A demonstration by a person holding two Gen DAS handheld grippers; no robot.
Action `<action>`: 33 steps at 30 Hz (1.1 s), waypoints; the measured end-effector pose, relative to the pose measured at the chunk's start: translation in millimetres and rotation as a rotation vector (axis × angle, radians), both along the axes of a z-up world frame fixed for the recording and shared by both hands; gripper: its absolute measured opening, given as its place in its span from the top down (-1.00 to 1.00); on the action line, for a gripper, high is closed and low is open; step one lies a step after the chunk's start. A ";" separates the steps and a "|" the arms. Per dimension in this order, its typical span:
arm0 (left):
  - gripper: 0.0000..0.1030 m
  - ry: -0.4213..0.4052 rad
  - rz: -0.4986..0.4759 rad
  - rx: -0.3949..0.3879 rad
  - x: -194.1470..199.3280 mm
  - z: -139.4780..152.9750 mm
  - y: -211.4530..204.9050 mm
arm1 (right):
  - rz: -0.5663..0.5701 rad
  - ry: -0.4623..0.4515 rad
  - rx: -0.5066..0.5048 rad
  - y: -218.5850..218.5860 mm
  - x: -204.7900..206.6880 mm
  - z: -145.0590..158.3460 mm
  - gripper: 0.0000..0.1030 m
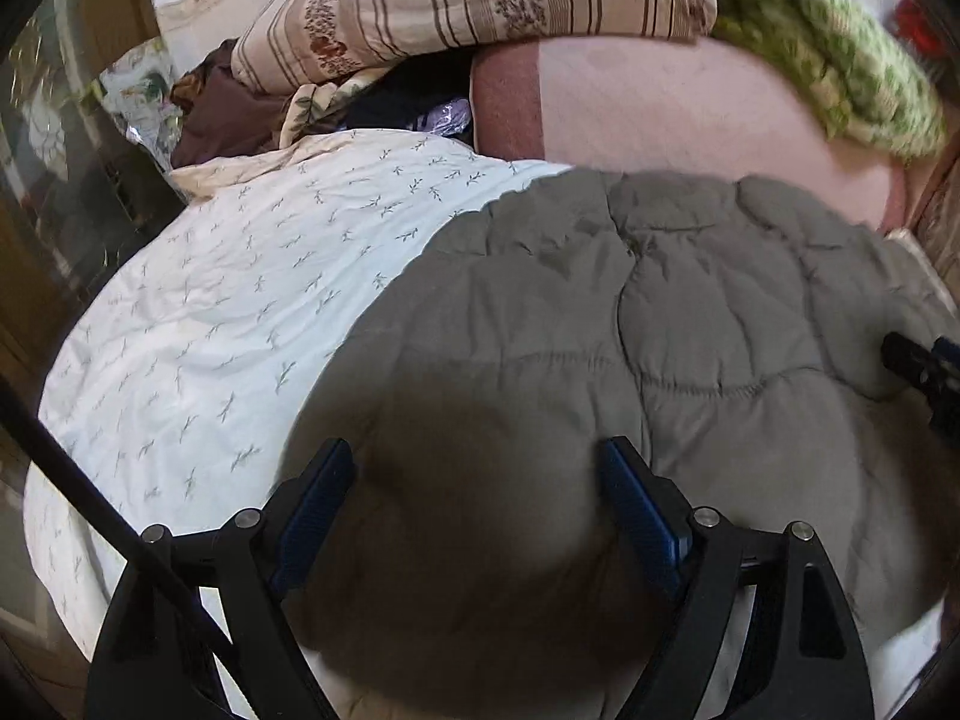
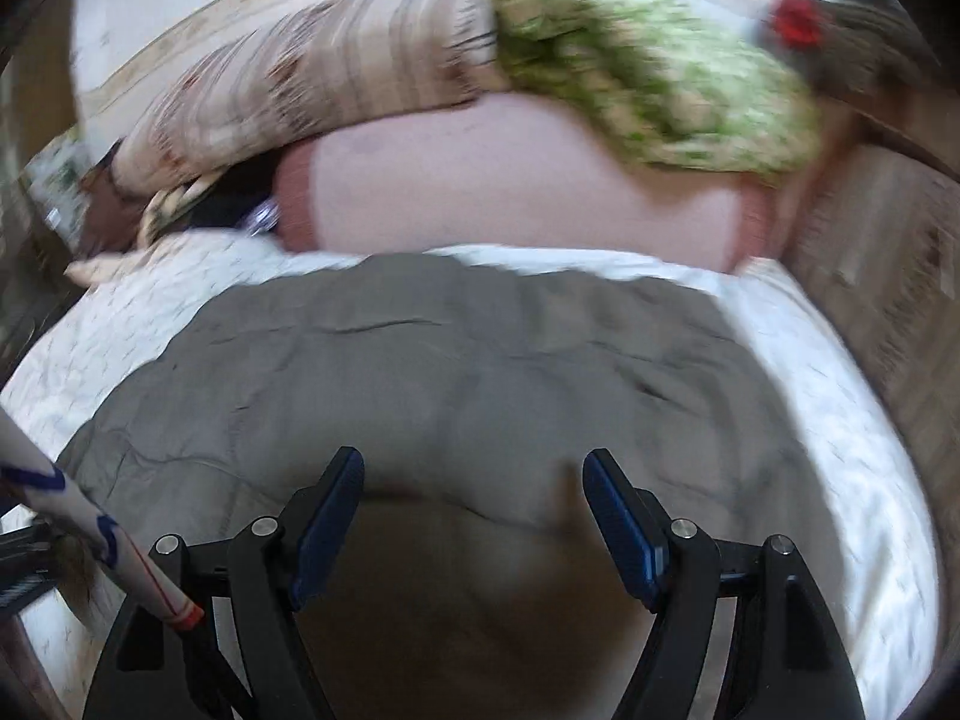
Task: Fold large clothes
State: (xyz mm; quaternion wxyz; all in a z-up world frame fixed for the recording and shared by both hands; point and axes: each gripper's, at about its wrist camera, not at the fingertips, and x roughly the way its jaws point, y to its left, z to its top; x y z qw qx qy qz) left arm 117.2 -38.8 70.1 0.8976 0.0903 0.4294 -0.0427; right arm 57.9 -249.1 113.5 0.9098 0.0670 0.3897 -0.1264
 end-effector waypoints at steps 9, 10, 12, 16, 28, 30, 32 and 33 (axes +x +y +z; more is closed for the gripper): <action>-0.78 -0.054 -0.029 0.005 19.1 -2.2 -13.7 | -0.297 0.056 0.167 -135.3 19.2 -46.0 -0.48; -0.78 -0.051 -0.030 -0.001 20.1 -2.3 -12.6 | -0.329 0.056 0.193 -149.1 12.2 -48.8 -0.45; -0.78 -0.045 -0.030 -0.010 20.3 -0.5 -10.0 | -0.420 0.058 0.220 -175.5 -5.2 -55.5 -0.45; -0.78 -0.058 -0.032 -0.021 9.7 15.2 -4.5 | -0.621 0.051 0.348 -224.2 -51.4 -65.6 -0.59; -0.99 -0.409 -0.013 -0.166 -120.0 126.7 36.5 | -0.419 -0.060 0.243 -127.8 -167.1 10.3 -0.58; -0.99 -0.427 -0.040 -0.196 -140.4 138.4 42.5 | -0.376 -0.070 0.233 -96.8 -181.6 16.9 -0.58; -1.00 -0.410 -0.085 -0.218 -157.0 147.0 46.6 | -0.345 -0.072 0.211 -68.9 -192.8 20.1 -0.58; -0.99 -0.402 -0.093 -0.223 -164.2 149.2 48.8 | -0.329 -0.072 0.196 -56.1 -196.8 22.1 -0.57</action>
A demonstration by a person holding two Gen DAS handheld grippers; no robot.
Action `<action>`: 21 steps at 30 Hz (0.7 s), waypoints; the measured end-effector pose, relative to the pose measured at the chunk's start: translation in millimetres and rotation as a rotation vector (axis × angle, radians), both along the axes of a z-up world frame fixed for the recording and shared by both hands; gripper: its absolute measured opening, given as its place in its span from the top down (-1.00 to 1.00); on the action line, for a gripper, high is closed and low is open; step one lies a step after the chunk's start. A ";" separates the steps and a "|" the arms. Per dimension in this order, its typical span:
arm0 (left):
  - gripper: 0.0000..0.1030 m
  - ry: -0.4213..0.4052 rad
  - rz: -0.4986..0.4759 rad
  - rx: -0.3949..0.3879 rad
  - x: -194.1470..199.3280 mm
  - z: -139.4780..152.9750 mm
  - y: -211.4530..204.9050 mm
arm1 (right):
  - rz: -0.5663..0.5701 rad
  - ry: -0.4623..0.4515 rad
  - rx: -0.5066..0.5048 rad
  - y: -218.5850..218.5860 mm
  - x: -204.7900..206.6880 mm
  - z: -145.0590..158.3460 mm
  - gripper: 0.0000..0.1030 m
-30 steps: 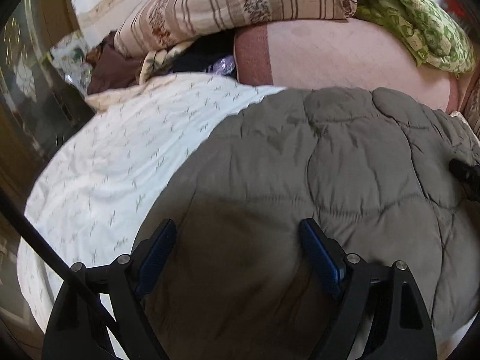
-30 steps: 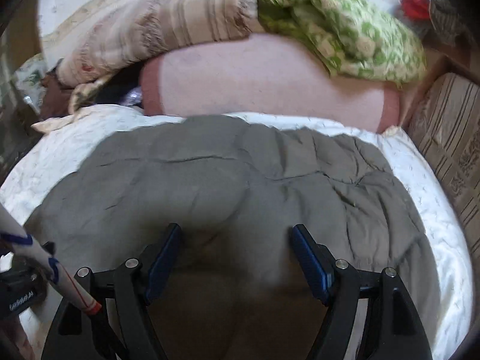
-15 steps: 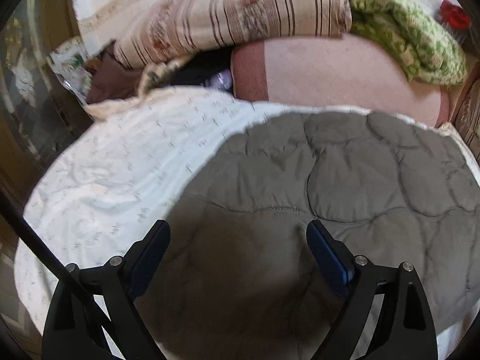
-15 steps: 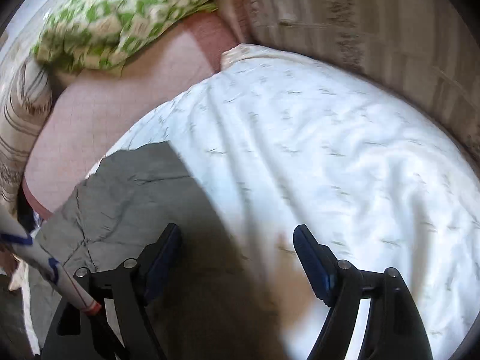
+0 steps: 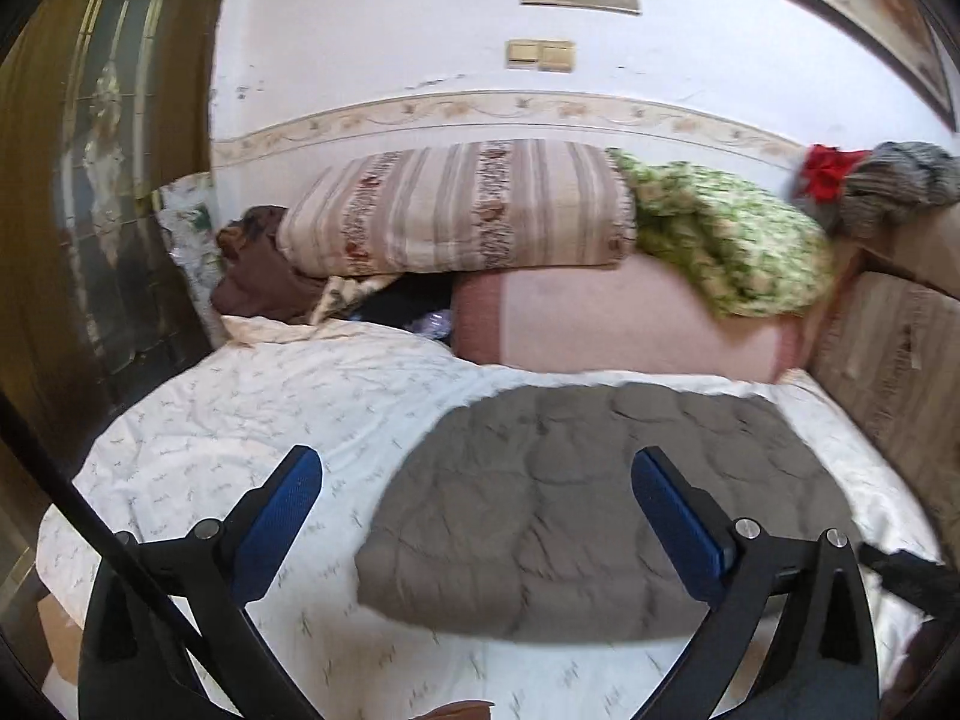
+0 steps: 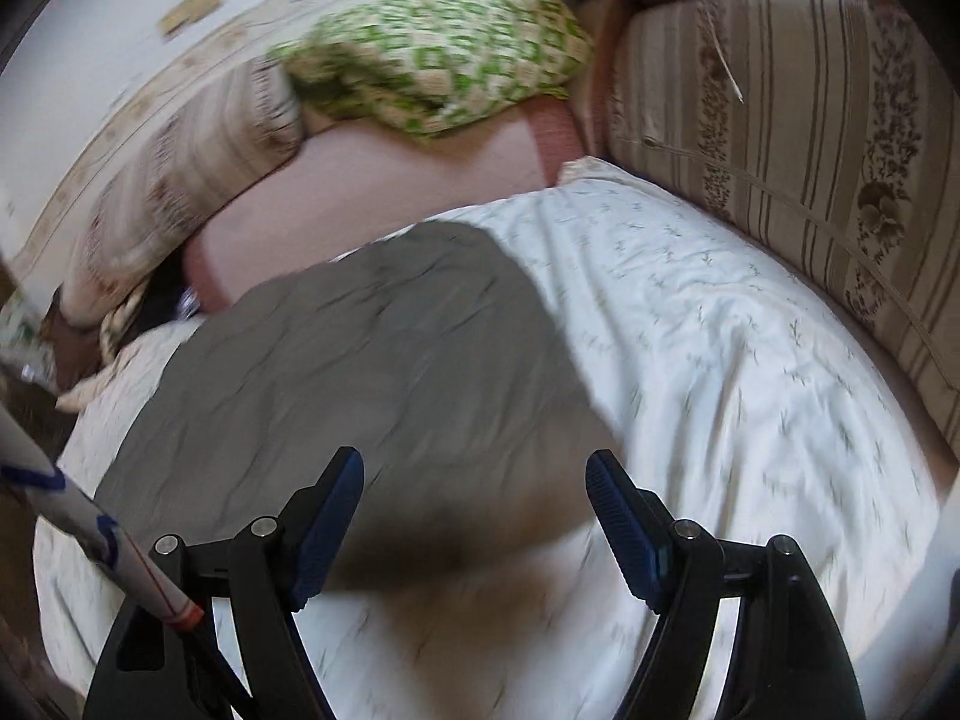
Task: Fold large clothes
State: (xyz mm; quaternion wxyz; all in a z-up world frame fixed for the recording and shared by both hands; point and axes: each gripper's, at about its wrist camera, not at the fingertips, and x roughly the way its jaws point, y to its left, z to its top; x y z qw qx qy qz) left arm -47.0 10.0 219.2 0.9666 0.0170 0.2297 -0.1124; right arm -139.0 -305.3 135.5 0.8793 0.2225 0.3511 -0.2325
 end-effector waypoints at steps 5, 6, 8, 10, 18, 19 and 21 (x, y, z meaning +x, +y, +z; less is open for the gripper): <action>-1.00 0.063 0.005 0.009 -27.5 -3.5 14.3 | 0.036 0.039 -0.043 50.8 -21.6 -1.2 -0.58; -0.99 0.078 0.008 0.007 -31.1 -5.9 17.3 | 0.043 0.052 -0.049 58.2 -23.8 -1.3 -0.58; -0.99 0.116 0.017 -0.001 -35.6 -12.7 24.2 | 0.067 0.077 -0.082 76.0 -27.0 -1.4 -0.58; -0.99 0.145 0.023 0.002 -40.3 -20.2 28.4 | 0.086 0.091 -0.118 89.0 -28.2 -0.7 -0.58; -0.99 0.201 0.036 0.025 -43.7 -36.5 36.1 | 0.170 0.133 -0.179 130.4 -20.6 -1.6 -0.58; -0.99 0.209 0.033 0.025 -43.0 -38.2 36.2 | 0.174 0.138 -0.186 133.6 -19.6 -2.3 -0.58; -0.99 0.218 0.034 0.026 -41.1 -40.5 36.3 | 0.183 0.146 -0.202 138.8 -17.7 -3.7 -0.58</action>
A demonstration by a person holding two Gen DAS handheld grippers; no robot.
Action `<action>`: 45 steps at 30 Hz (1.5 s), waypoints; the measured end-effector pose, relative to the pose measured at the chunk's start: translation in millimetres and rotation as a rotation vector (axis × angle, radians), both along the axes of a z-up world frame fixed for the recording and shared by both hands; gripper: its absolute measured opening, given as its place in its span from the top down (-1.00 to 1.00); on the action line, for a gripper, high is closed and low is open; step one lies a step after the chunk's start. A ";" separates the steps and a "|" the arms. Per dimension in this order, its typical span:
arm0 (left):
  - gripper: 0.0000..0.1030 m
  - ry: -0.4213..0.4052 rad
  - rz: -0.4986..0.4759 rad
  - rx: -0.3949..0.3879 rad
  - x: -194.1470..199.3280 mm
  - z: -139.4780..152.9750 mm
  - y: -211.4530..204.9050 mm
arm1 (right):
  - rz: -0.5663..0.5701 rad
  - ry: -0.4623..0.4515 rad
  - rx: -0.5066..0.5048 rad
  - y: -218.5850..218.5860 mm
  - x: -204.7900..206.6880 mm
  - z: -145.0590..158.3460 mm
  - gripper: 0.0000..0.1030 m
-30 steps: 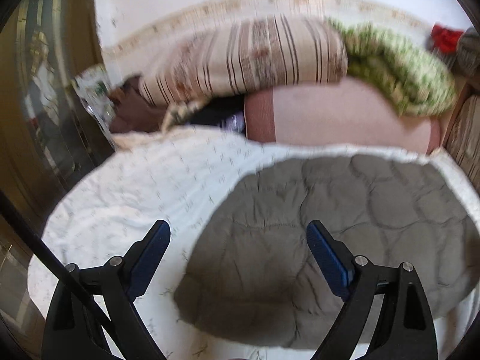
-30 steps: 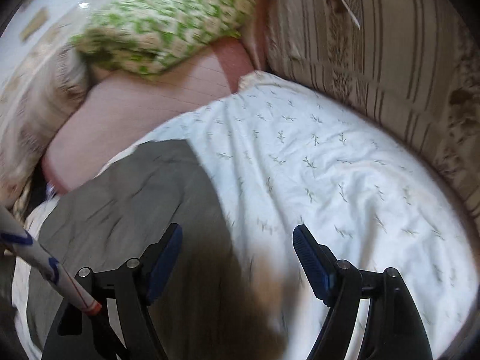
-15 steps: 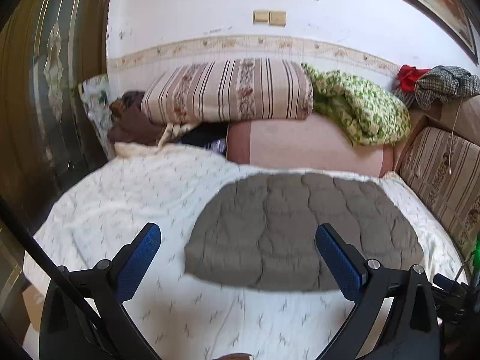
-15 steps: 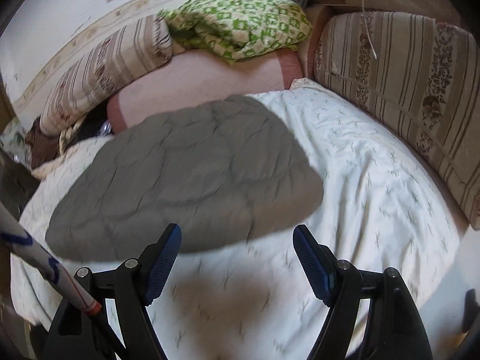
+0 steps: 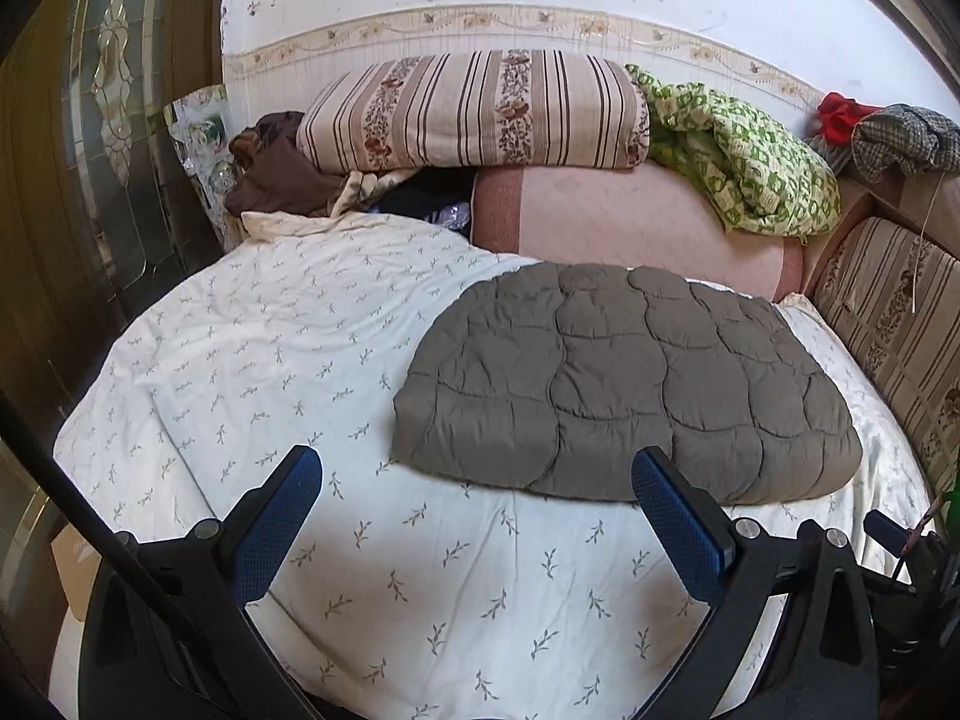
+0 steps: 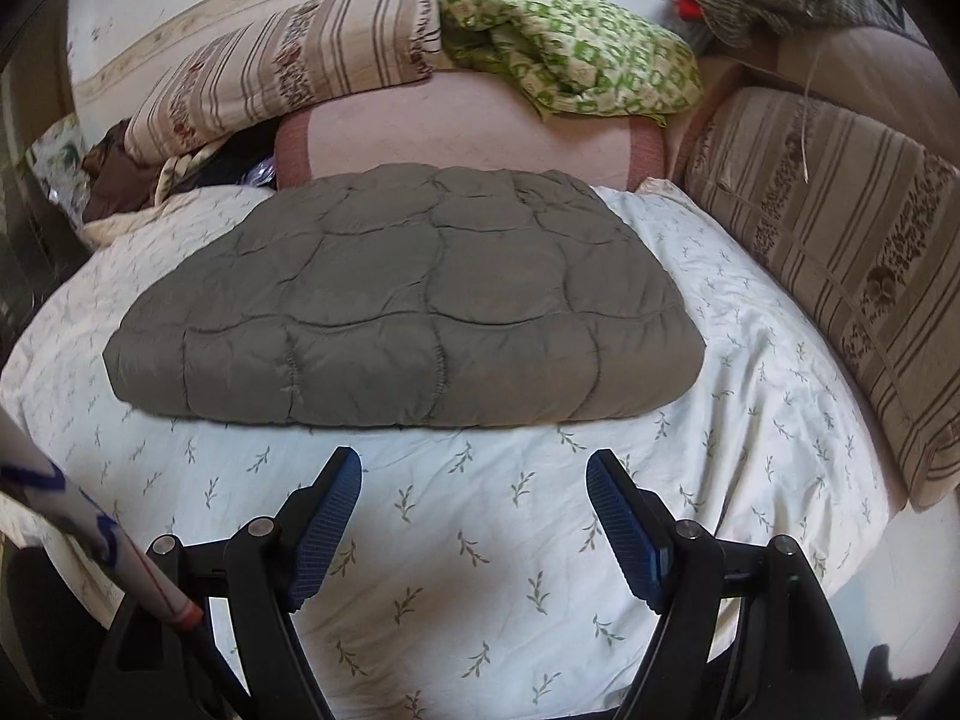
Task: Fold large clothes
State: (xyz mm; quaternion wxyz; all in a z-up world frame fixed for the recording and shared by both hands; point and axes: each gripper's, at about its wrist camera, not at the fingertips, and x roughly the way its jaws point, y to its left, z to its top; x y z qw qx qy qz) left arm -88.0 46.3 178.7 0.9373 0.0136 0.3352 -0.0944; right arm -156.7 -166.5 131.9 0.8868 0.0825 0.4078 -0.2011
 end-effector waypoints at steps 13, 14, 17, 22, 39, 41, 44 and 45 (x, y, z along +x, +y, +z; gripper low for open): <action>-0.99 0.075 -0.007 0.020 13.6 -19.5 -8.5 | -0.006 0.052 -0.009 2.7 8.6 -14.9 -0.59; -0.99 0.082 -0.007 0.023 14.9 -21.4 -9.5 | -0.008 0.057 -0.007 1.8 9.0 -16.4 -0.59; -0.99 0.098 -0.010 0.025 17.1 -24.9 -11.8 | -0.016 0.069 -0.002 -0.1 10.7 -20.4 -0.59; -0.99 0.116 -0.016 0.032 20.0 -29.9 -16.3 | -0.026 0.084 0.010 -5.9 12.7 -26.4 -0.60; -0.99 0.177 -0.006 0.037 28.1 -45.1 -19.4 | -0.026 0.106 0.000 -7.5 17.1 -35.0 -0.63; -0.99 0.185 -0.007 0.033 29.3 -46.5 -19.0 | -0.023 0.106 -0.003 -6.2 17.5 -35.1 -0.63; -0.99 0.192 -0.002 0.033 31.2 -47.8 -18.8 | -0.011 0.106 -0.004 -4.1 18.0 -35.9 -0.64; -0.99 0.194 -0.001 0.032 31.9 -48.2 -18.7 | -0.006 0.105 -0.003 -3.2 18.3 -35.9 -0.64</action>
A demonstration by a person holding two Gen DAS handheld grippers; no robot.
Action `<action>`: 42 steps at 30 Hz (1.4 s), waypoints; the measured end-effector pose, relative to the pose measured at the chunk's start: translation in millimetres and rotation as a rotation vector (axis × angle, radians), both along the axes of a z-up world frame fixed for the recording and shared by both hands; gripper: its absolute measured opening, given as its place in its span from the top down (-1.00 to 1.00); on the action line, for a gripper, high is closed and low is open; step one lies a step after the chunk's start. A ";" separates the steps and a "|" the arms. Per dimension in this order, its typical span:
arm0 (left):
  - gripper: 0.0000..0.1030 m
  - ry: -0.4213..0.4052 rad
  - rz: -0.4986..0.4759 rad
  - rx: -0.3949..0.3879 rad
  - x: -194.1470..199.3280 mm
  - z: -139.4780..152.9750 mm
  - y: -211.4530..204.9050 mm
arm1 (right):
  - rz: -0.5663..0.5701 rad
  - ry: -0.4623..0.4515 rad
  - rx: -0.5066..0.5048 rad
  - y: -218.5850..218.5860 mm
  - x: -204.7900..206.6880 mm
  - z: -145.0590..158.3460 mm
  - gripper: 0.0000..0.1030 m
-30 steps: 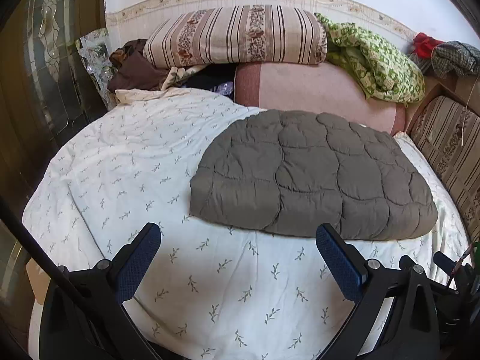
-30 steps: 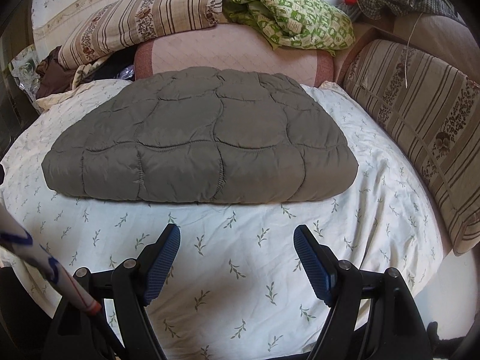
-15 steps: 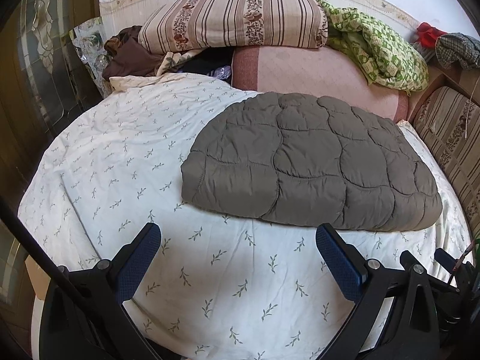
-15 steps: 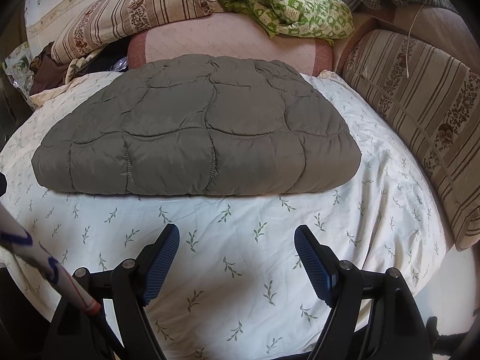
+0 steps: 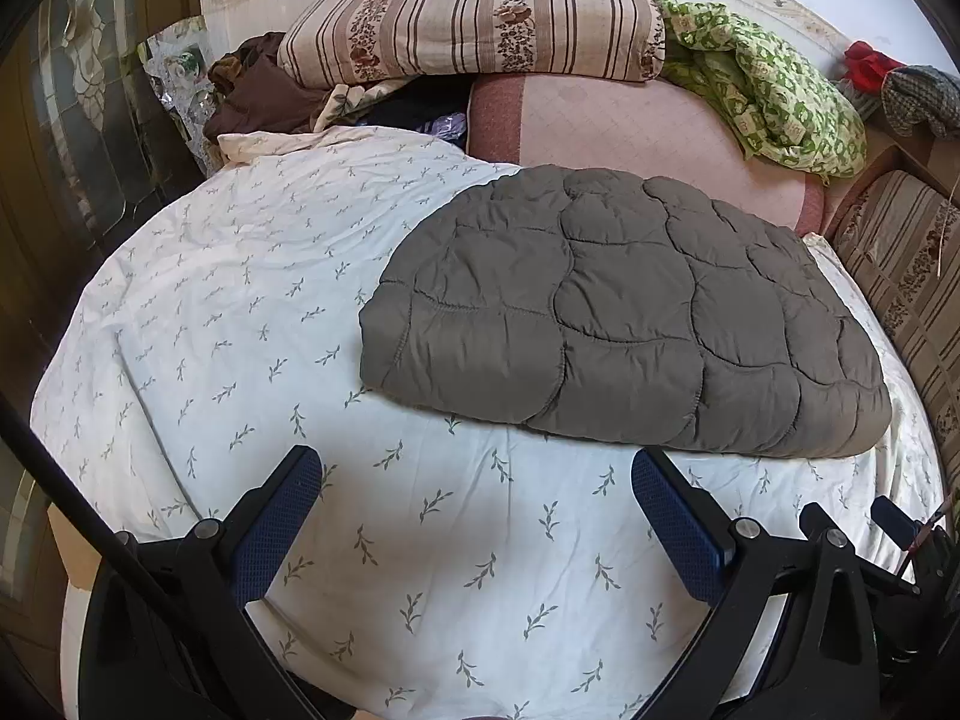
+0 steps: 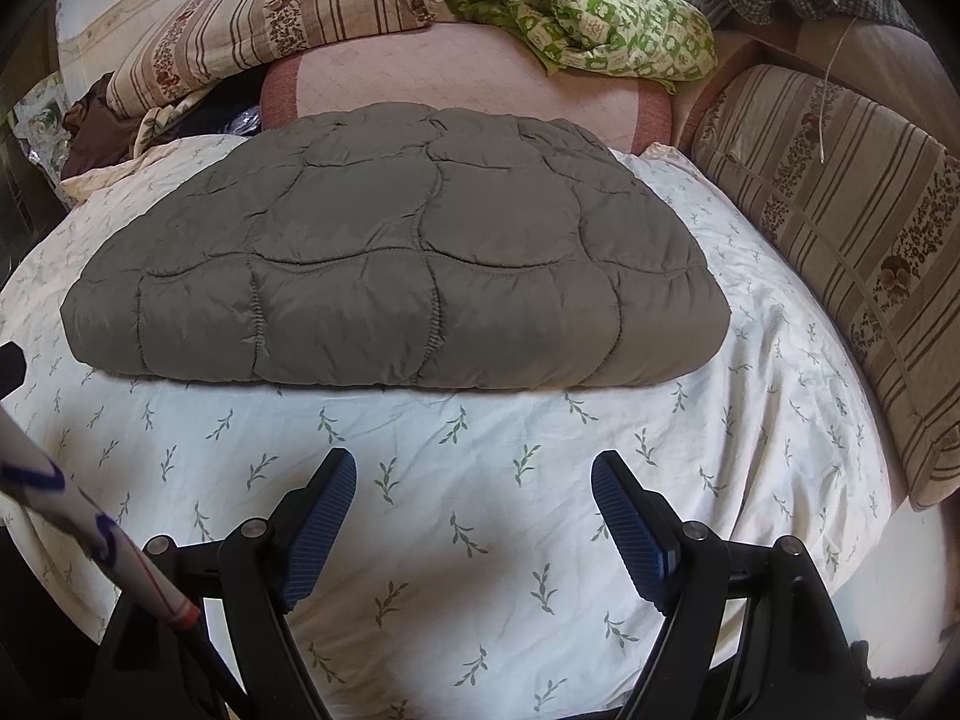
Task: Fold large clothes
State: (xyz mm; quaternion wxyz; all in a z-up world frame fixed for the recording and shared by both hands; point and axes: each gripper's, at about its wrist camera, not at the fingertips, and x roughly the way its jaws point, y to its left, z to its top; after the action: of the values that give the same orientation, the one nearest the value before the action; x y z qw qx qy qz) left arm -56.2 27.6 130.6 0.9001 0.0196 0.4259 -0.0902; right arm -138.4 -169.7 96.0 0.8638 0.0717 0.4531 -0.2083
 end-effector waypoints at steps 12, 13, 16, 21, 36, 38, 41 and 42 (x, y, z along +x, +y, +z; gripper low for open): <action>-0.99 0.000 0.002 0.000 1.0 -0.7 0.5 | 0.016 -0.008 -0.002 5.5 1.2 -0.7 -0.67; -0.99 0.000 0.002 0.000 1.3 -0.9 0.6 | 0.017 -0.009 -0.002 5.8 1.5 -0.7 -0.67; -0.99 0.000 0.000 0.001 1.1 -0.8 0.2 | 0.022 -0.012 -0.003 7.6 1.5 -0.9 -0.67; -0.99 0.001 -0.003 0.003 1.1 -1.8 -0.1 | 0.036 -0.012 -0.003 10.2 1.5 -2.6 -0.68; -0.99 0.016 -0.011 -0.002 1.0 -7.5 -2.9 | 0.017 0.003 0.010 5.6 2.0 -7.1 -0.69; -0.99 0.016 -0.011 0.006 1.2 -8.2 -3.9 | 0.009 0.014 0.010 4.9 2.4 -8.3 -0.69; -0.99 0.014 -0.011 0.013 1.1 -8.3 -4.5 | 0.004 0.022 0.003 4.1 2.0 -9.1 -0.69; -0.99 0.010 -0.007 0.018 0.8 -8.3 -5.3 | 0.003 0.024 0.001 3.6 2.1 -9.4 -0.69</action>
State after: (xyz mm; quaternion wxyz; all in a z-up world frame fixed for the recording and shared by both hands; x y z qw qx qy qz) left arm -55.3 22.3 122.3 0.8975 0.0288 0.4310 -0.0895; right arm -136.3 -166.2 86.6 0.8587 0.0689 0.4636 -0.2074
